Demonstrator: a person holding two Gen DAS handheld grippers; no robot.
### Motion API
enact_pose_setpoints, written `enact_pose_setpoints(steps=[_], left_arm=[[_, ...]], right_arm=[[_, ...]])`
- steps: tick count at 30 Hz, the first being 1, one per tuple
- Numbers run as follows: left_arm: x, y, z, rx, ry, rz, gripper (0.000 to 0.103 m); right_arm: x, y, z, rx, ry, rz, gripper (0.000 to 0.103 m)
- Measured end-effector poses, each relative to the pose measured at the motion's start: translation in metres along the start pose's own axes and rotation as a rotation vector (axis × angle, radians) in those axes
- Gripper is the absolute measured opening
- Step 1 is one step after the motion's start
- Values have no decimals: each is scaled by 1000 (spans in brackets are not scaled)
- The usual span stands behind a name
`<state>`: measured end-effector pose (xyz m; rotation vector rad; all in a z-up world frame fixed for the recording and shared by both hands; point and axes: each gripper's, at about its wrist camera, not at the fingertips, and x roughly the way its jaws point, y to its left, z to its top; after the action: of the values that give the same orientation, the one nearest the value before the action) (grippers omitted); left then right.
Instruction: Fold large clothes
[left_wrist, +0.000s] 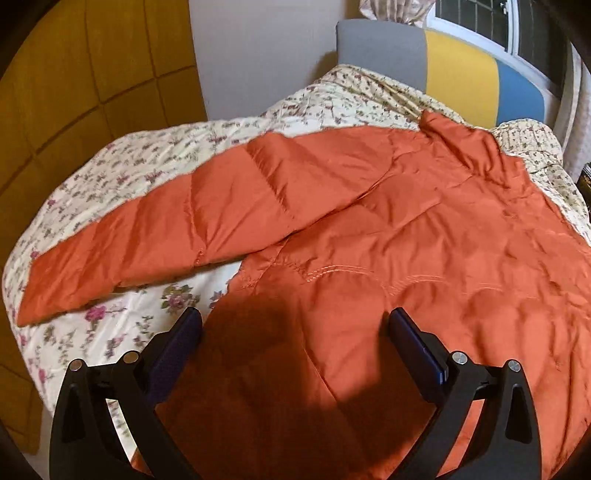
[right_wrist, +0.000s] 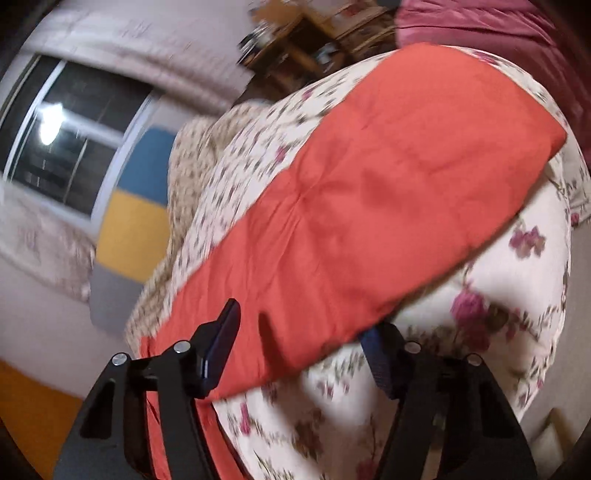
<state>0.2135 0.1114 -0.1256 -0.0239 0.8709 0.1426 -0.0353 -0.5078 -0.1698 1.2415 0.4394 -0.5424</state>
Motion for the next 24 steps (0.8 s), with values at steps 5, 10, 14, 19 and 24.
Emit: enact_pose_setpoints(steps=[5, 10, 14, 19, 24], left_arm=[[12, 4, -9, -24, -15, -34, 100], [17, 5, -11, -40, 5, -58, 100], [19, 9, -11, -58, 14, -86, 100], [18, 7, -13, -57, -6, -76, 100], [18, 8, -14, -64, -13, -79, 100]], right_arm=[[-4, -9, 15, 63, -75, -16, 56], [-5, -11, 17, 54, -135, -110, 29], [3, 12, 22, -53, -154, -181, 17], [2, 61, 13, -269, -232, -201, 15], [5, 121, -23, -535, -300, -175, 15]])
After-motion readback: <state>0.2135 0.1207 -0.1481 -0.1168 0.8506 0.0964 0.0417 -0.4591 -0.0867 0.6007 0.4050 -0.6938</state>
